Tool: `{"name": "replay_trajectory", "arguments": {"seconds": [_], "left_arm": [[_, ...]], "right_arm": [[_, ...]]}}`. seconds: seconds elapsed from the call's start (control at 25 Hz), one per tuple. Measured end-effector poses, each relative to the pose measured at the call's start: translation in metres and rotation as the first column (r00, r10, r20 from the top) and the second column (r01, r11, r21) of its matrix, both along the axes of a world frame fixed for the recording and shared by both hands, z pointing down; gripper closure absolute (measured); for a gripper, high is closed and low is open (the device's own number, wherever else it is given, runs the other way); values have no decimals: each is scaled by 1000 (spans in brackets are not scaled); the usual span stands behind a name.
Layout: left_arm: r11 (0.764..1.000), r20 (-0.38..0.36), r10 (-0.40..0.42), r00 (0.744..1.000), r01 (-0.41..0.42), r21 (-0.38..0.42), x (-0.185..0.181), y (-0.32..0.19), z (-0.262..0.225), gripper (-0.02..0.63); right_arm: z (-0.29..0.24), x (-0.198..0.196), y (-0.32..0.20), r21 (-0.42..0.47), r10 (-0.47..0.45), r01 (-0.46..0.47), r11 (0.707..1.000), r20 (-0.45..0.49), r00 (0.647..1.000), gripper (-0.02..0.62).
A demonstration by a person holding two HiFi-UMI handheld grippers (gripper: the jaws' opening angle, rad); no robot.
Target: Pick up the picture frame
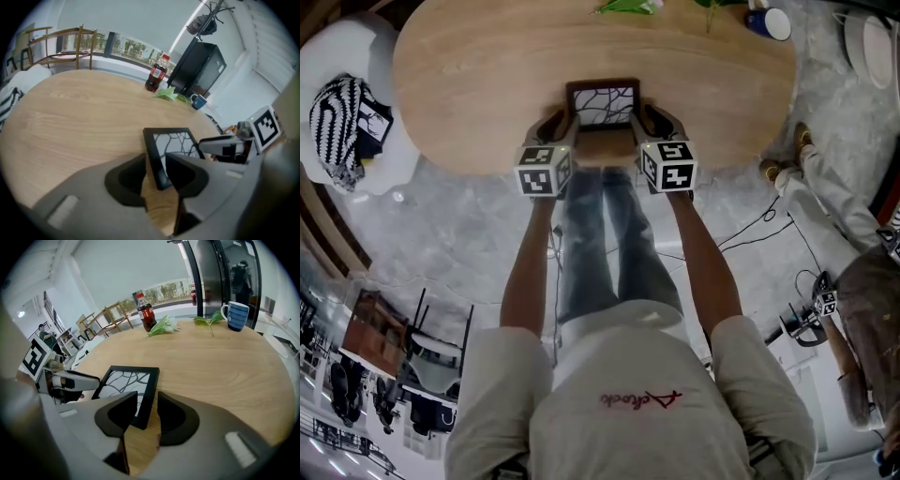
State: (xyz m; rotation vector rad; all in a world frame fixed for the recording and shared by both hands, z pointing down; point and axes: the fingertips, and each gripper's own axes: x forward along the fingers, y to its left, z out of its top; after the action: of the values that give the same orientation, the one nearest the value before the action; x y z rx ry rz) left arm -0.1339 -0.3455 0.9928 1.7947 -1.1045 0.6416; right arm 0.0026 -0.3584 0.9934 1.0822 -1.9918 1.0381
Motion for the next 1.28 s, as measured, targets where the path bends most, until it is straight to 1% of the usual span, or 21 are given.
{"name": "replay_trajectory", "arguments": {"seconds": [0.32, 0.72, 0.84, 1.28], "left_arm": [[1000, 7, -12, 1000, 12, -18, 2, -6, 7, 483], [999, 14, -17, 1000, 17, -29, 3, -9, 11, 495], [999, 13, -21, 1000, 21, -30, 5, -9, 11, 515], [999, 11, -36, 999, 37, -26, 5, -9, 9, 523]], "right_arm": [[7, -4, -10, -13, 4, -4, 1000, -7, 1000, 463], [12, -6, -12, -22, -1, 1, 1000, -14, 1000, 491], [12, -7, -11, -19, 8, -9, 1000, -14, 1000, 494], [10, -4, -12, -17, 50, -50, 999, -5, 999, 511]]}}
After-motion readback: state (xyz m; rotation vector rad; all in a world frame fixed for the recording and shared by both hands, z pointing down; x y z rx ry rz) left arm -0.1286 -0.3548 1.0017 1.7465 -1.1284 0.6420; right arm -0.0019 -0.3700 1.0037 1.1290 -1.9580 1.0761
